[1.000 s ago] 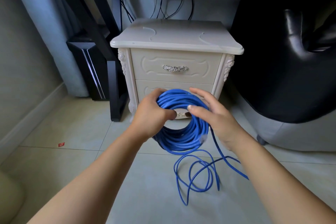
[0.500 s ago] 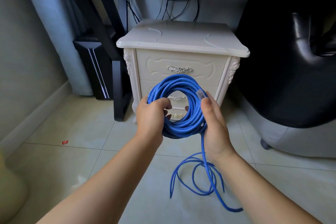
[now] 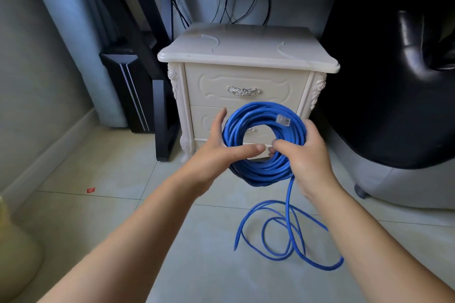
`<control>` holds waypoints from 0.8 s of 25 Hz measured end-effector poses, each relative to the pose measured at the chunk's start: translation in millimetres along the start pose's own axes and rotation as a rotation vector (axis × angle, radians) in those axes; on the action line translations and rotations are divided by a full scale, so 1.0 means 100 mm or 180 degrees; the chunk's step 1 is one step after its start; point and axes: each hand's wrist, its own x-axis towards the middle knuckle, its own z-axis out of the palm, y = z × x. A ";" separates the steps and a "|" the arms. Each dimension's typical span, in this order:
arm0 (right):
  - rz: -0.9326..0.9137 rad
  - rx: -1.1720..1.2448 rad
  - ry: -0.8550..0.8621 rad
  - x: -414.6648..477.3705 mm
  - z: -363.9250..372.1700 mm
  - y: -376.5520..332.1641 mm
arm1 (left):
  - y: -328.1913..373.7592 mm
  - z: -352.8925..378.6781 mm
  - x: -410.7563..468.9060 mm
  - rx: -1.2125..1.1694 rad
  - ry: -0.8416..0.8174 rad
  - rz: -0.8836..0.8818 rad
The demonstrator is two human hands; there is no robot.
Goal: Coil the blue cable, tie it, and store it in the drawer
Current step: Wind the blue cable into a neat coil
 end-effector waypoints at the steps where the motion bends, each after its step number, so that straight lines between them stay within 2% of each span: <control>1: -0.0162 -0.0273 -0.0091 0.00 -0.03 -0.01 | 0.04 -0.05 0.00 0.0095 -0.0187 0.0131; 4: -0.0605 -0.1183 -0.0381 -0.02 -0.07 -0.04 | 0.14 -0.10 -0.03 0.0465 -0.0526 0.0279; 6: -0.0894 -0.1807 -0.0735 -0.09 -0.04 -0.07 | 0.14 -0.05 -0.06 0.1074 -0.0585 0.0285; 9: -0.1271 -0.2535 -0.1158 -0.19 0.04 -0.09 | 0.08 0.02 -0.08 0.2184 -0.0409 0.0466; 11: -0.1471 -0.2728 -0.1176 -0.24 0.08 -0.10 | 0.06 0.03 -0.09 0.2506 -0.0136 0.0559; 15: -0.1211 -0.2305 -0.1082 -0.24 0.08 -0.11 | 0.05 0.03 -0.09 0.2246 0.0187 0.0663; 20: -0.0485 -0.1130 -0.1152 -0.12 -0.04 -0.07 | 0.09 -0.04 -0.09 0.1055 0.0437 0.0364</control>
